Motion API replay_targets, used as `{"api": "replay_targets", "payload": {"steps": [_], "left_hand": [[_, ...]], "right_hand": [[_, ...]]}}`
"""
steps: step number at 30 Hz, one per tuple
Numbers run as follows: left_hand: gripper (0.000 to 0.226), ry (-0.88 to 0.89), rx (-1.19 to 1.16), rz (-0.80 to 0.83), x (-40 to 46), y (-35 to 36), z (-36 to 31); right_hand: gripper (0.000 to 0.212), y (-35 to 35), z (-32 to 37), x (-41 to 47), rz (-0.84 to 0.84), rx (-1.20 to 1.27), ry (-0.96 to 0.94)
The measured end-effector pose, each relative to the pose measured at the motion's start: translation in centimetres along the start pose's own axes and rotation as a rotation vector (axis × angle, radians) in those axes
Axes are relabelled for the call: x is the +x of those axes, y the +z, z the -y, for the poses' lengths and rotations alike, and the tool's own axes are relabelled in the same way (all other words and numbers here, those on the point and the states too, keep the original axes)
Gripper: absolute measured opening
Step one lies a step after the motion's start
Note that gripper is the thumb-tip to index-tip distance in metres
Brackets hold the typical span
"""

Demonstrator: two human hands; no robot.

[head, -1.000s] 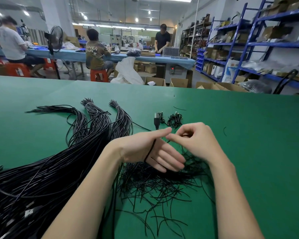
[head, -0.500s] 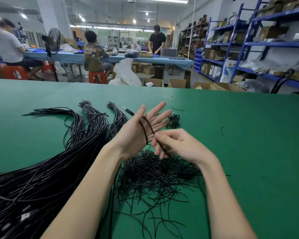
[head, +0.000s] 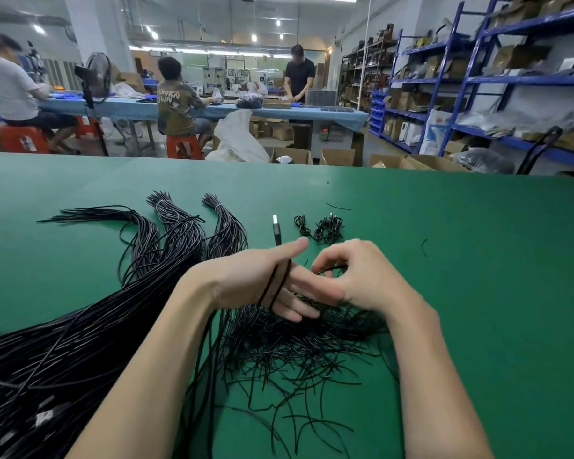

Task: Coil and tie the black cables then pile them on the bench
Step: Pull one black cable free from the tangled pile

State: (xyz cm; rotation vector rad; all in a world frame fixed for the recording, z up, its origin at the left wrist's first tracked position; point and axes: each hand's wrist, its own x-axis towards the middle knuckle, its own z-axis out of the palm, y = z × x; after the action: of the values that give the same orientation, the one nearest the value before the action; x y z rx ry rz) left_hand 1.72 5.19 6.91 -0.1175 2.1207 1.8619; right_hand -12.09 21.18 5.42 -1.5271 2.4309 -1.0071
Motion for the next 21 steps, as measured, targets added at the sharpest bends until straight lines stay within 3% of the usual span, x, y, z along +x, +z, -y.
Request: {"api": "replay_targets", "payload": {"steps": [4, 9, 14, 18, 21], "left_hand": [[0.076, -0.140, 0.096, -0.114, 0.1, -0.1, 0.3], [0.063, -0.051, 0.195, -0.273, 1.1, 1.0, 0.3], [0.052, 0.246, -0.172, -0.485, 1.0, 0.6, -0.1], [0.053, 0.396, -0.475, -0.428, 0.8, -0.2, -0.3], [0.052, 0.425, -0.565, -0.344, 0.5, -0.5, 0.0]], "right_hand": [[0.013, -1.2, 0.5, -0.1, -0.109, 0.060, 0.022], [0.012, -0.8, 2.9, 0.2, -0.219, 0.323, -0.003], [0.004, 0.1, 3.3, 0.2, 0.007, 0.643, 0.052], [0.018, 1.1, 2.3, -0.2, 0.233, 0.724, 0.117], [0.026, 1.5, 1.5, -0.3, 0.231, 0.702, 0.147]]}}
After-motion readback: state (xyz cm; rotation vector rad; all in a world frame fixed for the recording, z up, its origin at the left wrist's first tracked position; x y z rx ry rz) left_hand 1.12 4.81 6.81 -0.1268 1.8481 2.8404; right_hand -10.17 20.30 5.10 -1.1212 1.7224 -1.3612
